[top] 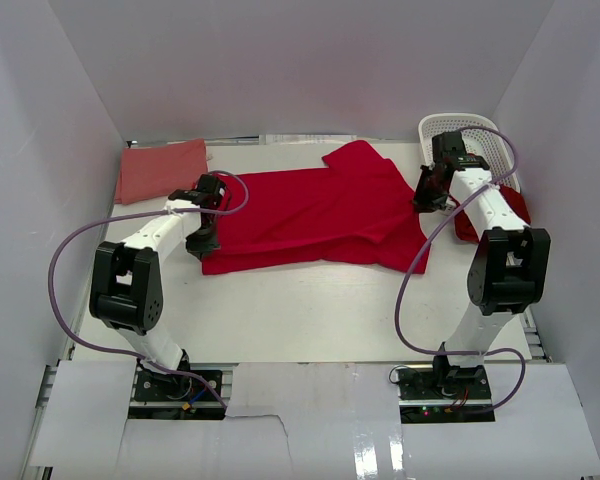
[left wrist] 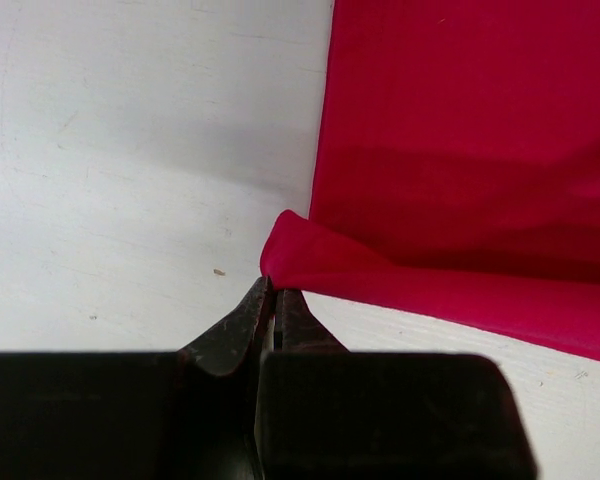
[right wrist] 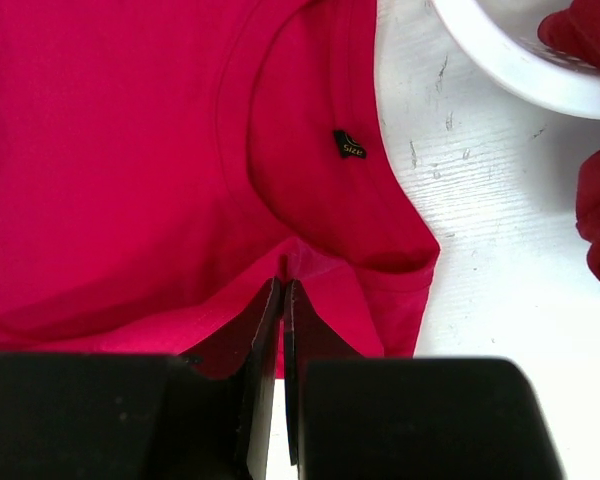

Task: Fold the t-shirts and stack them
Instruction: Fold the flattened tshirt in 1/3 of the way

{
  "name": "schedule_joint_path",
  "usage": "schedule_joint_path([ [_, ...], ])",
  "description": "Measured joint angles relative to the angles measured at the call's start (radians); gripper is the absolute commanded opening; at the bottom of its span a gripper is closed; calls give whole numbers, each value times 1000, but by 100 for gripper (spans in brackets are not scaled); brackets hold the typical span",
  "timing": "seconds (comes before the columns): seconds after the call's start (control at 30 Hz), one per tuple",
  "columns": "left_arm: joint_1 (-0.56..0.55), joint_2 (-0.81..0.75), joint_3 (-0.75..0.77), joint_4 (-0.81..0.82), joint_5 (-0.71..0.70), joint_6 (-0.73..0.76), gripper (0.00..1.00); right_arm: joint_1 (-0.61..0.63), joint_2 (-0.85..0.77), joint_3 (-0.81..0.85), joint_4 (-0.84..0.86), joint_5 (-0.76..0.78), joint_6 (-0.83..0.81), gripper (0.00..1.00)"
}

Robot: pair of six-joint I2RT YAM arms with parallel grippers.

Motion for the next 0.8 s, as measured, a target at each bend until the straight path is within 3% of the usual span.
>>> schedule_joint_path([
  [0.8, 19, 108, 79, 38, -8, 18, 0, 19, 113, 122, 1, -4, 0, 8],
])
